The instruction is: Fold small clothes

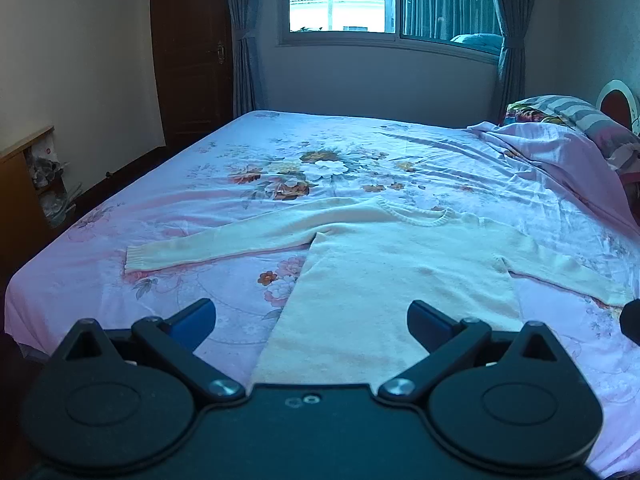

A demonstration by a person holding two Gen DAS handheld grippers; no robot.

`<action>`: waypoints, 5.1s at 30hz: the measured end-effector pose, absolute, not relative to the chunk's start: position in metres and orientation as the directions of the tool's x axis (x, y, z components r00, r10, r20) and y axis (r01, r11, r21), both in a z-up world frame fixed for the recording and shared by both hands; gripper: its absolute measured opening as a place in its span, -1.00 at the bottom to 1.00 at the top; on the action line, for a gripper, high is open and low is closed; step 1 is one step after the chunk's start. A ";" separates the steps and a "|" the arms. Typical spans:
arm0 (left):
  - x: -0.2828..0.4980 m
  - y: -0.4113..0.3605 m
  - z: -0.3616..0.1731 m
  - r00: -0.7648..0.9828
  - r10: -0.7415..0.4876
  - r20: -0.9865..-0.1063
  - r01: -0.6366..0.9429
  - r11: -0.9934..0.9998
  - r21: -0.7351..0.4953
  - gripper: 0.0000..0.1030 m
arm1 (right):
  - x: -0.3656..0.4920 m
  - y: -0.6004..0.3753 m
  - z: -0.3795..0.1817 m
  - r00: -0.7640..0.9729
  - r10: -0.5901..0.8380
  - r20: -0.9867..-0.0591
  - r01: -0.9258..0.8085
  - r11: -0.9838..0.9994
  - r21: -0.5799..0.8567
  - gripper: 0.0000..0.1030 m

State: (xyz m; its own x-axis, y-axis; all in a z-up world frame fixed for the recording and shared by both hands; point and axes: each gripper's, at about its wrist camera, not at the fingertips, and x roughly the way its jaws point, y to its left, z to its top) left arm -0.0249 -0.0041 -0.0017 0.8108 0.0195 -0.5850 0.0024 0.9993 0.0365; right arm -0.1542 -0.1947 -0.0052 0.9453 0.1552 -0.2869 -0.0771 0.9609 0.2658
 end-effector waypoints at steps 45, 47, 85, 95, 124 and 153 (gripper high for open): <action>-0.020 -0.024 -0.025 0.776 0.031 -0.630 0.033 0.995 0.091 0.97 | -0.136 -0.219 -0.030 0.901 -0.054 -0.431 0.165 0.960 0.225 1.00; -0.019 -0.023 -0.026 0.773 0.030 -0.634 0.031 0.996 0.086 0.97 | -0.136 -0.220 -0.031 0.899 -0.056 -0.435 0.169 0.959 0.227 1.00; -0.006 -0.013 -0.038 0.744 0.062 -0.666 -0.006 0.996 0.086 0.97 | -0.128 -0.218 -0.043 0.886 -0.054 -0.460 0.173 0.960 0.221 1.00; 0.012 0.000 -0.050 0.719 0.073 -0.691 -0.026 0.997 0.078 0.97 | -0.118 -0.217 -0.061 0.884 -0.027 -0.466 0.158 0.957 0.244 1.00; 0.142 0.094 -0.102 0.626 0.151 -0.765 -0.172 0.984 0.054 0.96 | 0.022 -0.145 -0.086 0.834 0.116 -0.540 -0.014 0.982 0.189 1.00; 0.250 0.244 -0.183 0.536 0.044 -0.843 -0.509 0.813 -0.281 0.88 | 0.148 -0.108 -0.144 0.749 0.157 -0.644 -0.062 0.984 0.168 1.00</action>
